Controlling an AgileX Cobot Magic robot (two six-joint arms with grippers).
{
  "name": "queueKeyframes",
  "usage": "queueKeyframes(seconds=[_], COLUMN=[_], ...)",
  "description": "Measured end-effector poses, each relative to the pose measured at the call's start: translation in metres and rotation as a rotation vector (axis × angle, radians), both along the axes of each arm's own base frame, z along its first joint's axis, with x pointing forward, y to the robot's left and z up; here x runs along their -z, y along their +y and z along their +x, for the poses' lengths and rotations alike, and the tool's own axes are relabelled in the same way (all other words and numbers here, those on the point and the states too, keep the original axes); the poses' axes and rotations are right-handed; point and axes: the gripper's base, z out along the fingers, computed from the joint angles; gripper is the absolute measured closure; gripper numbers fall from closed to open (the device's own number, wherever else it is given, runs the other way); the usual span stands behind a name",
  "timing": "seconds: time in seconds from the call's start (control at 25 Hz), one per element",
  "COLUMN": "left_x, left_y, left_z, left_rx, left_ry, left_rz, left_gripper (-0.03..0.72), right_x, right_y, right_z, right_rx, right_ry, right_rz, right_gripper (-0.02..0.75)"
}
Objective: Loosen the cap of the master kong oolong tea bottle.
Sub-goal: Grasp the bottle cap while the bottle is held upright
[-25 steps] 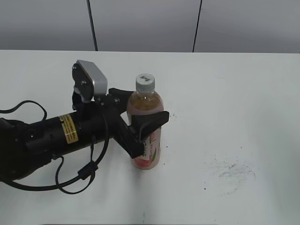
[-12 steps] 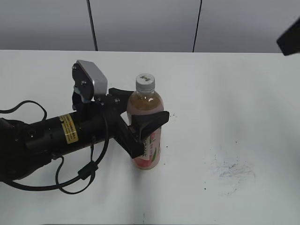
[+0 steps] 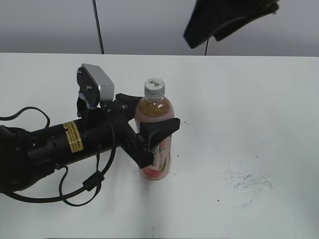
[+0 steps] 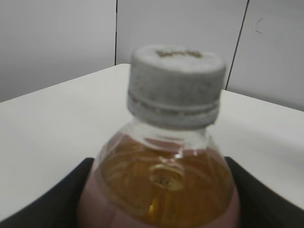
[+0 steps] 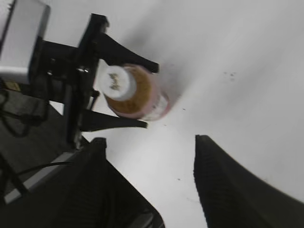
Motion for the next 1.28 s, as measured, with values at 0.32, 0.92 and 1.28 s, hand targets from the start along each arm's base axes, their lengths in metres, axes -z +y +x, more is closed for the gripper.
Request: queueKeyframes(seconds=[0.32,0.92,1.28], left_x=[0.0,0.0,0.0], left_y=[0.0,-0.001,-0.001], left_z=[-0.001,-0.002,-0.002], left_rx=[0.006,0.022,0.024], left_ry=[-0.002,-0.005,-0.006], left_rz=[0.001,0.005,0.006], left_gripper=[0.234,0.234,0.234], right_x=[0.017,0.036,0.055], right_y=[0.029,0.093,0.097], right_z=[0.043,0.006,0.014], right_rx=[0.19,0.206,0.226], right_ry=[0.104,0.062,0.112], right_rz=[0.019,-0.131,-0.156], right_gripper=[0.298,0.298,0.299])
